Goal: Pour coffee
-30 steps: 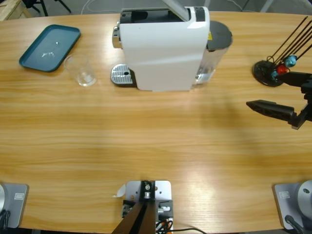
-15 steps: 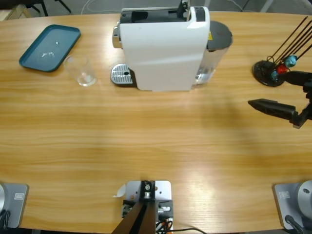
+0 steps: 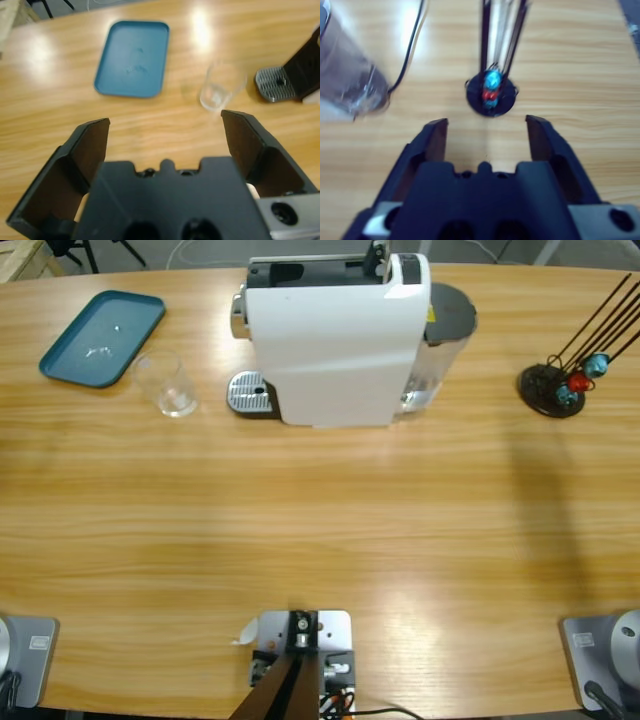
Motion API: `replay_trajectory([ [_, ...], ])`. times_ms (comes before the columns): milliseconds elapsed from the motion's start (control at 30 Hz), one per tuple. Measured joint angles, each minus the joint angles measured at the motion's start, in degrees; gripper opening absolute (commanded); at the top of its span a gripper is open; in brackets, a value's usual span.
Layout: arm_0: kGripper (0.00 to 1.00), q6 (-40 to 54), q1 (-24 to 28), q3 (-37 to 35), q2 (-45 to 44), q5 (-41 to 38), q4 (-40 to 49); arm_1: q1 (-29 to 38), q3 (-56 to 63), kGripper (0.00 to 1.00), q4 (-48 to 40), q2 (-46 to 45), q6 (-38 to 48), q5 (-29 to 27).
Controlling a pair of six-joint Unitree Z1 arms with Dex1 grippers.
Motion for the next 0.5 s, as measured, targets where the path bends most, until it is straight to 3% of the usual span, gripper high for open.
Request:
replay_trajectory([
  [133,0.954,-0.11,-0.03,1.18,-0.33,-1.3,-0.07,-2.77,0.5,0.491,-6.73,2.96,0.03,1.79],
  [267,0.959,-0.11,-0.03,1.72,-0.32,-2.51,-1.8,-3.06,1.43,0.652,-12.45,8.78,0.03,5.23],
  [500,0.954,-0.02,-0.03,2.95,2.33,-7.82,-7.51,-3.36,3.47,0.65,-15.2,14.49,0.03,5.2],
])
